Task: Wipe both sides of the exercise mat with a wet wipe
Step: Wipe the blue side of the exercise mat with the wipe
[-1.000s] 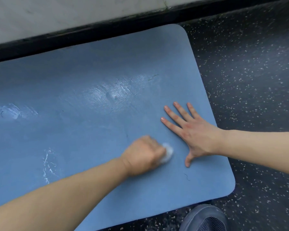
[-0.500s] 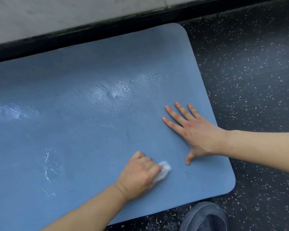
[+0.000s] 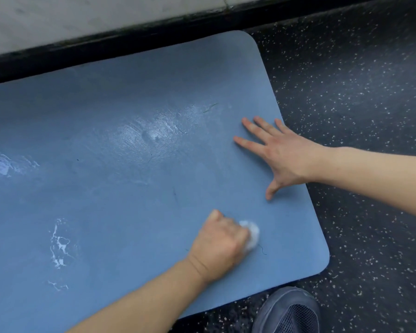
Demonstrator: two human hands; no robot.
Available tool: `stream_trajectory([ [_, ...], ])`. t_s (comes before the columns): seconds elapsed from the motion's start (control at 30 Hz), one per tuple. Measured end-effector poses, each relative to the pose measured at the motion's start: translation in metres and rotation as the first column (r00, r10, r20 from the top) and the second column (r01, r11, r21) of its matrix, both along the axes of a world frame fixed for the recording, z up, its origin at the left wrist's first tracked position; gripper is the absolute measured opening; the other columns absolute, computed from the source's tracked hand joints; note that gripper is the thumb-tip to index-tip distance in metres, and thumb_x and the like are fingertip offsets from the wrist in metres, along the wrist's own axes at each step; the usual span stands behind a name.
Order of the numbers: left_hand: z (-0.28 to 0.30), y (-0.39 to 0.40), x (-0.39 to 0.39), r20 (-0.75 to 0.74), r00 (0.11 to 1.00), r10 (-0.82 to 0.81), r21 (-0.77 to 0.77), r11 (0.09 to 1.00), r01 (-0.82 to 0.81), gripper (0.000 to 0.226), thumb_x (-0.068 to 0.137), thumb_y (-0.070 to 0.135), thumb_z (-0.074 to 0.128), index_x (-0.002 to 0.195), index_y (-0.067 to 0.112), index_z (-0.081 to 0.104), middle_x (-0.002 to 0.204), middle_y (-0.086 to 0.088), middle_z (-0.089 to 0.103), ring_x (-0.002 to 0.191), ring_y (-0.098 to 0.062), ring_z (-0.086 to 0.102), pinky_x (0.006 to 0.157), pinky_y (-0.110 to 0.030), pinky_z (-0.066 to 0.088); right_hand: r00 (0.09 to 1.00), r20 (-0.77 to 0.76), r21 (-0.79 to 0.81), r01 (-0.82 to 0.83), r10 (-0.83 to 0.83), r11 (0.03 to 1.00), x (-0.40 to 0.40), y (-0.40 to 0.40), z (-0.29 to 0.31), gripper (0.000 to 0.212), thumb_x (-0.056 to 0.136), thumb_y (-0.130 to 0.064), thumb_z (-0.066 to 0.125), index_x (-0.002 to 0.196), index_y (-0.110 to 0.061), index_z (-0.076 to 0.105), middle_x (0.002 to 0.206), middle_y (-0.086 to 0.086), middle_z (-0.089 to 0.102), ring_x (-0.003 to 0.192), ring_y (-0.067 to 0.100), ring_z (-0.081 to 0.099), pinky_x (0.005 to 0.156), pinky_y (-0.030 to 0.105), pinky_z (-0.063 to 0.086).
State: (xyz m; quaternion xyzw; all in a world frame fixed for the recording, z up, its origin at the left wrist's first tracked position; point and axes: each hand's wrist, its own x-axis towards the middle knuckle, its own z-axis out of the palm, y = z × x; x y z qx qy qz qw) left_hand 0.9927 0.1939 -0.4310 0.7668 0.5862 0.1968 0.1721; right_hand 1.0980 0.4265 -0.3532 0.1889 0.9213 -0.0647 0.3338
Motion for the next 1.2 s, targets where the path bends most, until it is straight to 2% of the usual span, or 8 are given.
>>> stream_trajectory([
  [0.13,0.008,-0.022,0.040,-0.137,0.838,-0.528,-0.076,0.849,0.522,0.015,0.092,0.025,0.054,0.102,0.023,0.064,0.071,0.007,0.062,0.066,-0.016,0.055,0.075,-0.032,0.033,1.000,0.003,0.006,0.008,-0.008,1.000,-0.003,0.006,-0.007,0.165,0.048,-0.088,0.081,0.162,-0.034,-0.025,0.169,0.007,-0.033,0.159,0.031,-0.024,0.130,0.056,0.002],
  [0.33,-0.004,0.043,-0.041,-0.103,0.960,0.260,0.075,0.965,-0.253,0.025,0.091,0.035,0.064,0.074,0.021,0.052,0.056,-0.002,0.055,0.053,-0.029,0.055,0.059,-0.034,0.035,0.999,-0.013,-0.019,0.038,-0.038,0.999,-0.002,0.006,-0.009,0.165,0.047,-0.084,0.085,0.164,-0.035,-0.022,0.170,0.004,-0.034,0.158,0.028,-0.026,0.130,0.054,-0.002],
  [0.5,-0.003,0.012,-0.014,-0.088,0.941,-0.327,0.062,0.941,0.333,0.017,0.098,0.021,0.058,0.082,0.016,0.057,0.064,-0.002,0.055,0.058,-0.026,0.051,0.068,-0.036,0.035,0.999,0.013,-0.008,0.029,-0.029,1.000,-0.008,0.002,-0.001,0.159,0.054,-0.085,0.082,0.164,-0.033,-0.020,0.170,0.005,-0.032,0.159,0.029,-0.022,0.131,0.054,0.004],
  [0.67,0.002,0.092,-0.095,-0.134,0.907,0.399,0.113,0.916,-0.386,0.029,0.090,0.039,0.051,0.068,0.020,0.053,0.056,-0.007,0.057,0.052,-0.030,0.057,0.062,-0.037,0.040,0.965,-0.157,-0.043,0.205,-0.209,0.978,-0.034,0.021,0.020,0.142,0.058,-0.082,0.082,0.168,-0.034,0.005,0.175,0.000,-0.007,0.160,0.025,0.013,0.117,0.051,0.040],
  [0.87,-0.003,0.085,-0.062,-0.201,0.927,-0.315,0.107,0.934,0.341,0.016,0.094,0.024,0.066,0.080,0.018,0.059,0.061,-0.005,0.057,0.056,-0.028,0.055,0.065,-0.035,0.037,0.968,-0.092,-0.055,0.230,-0.235,0.972,-0.077,0.078,0.017,0.162,0.042,-0.083,0.086,0.166,-0.040,-0.009,0.175,0.006,-0.018,0.162,0.032,-0.003,0.128,0.052,0.017],
  [0.93,0.000,0.121,-0.103,-0.235,0.971,0.046,0.145,0.989,-0.012,0.023,0.092,0.029,0.062,0.073,0.017,0.057,0.055,-0.008,0.055,0.050,-0.032,0.054,0.060,-0.034,0.037,0.982,-0.031,-0.017,0.184,-0.185,0.983,-0.081,0.078,0.006,0.167,0.037,-0.086,0.085,0.165,-0.041,-0.013,0.173,0.008,-0.022,0.161,0.037,-0.011,0.127,0.058,0.016],
  [1.03,0.014,0.149,-0.148,-0.178,0.801,0.571,0.130,0.821,-0.557,0.021,0.083,0.031,0.057,0.073,0.013,0.059,0.054,-0.013,0.057,0.048,-0.035,0.053,0.061,-0.033,0.030,0.989,-0.035,0.042,0.145,-0.143,0.989,-0.079,0.076,-0.007,0.168,0.037,-0.087,0.084,0.164,-0.039,-0.015,0.173,0.012,-0.023,0.160,0.042,-0.013,0.127,0.060,0.013],
  [1.2,0.002,0.132,-0.091,-0.219,0.937,-0.272,0.078,0.952,0.294,0.012,0.091,0.028,0.060,0.086,0.019,0.055,0.063,-0.005,0.060,0.057,-0.028,0.055,0.066,-0.035,0.030,0.985,-0.067,0.033,0.159,-0.157,0.987,-0.078,0.075,-0.004,0.168,0.037,-0.086,0.085,0.165,-0.040,-0.013,0.173,0.010,-0.022,0.160,0.040,-0.014,0.126,0.059,0.016],
])
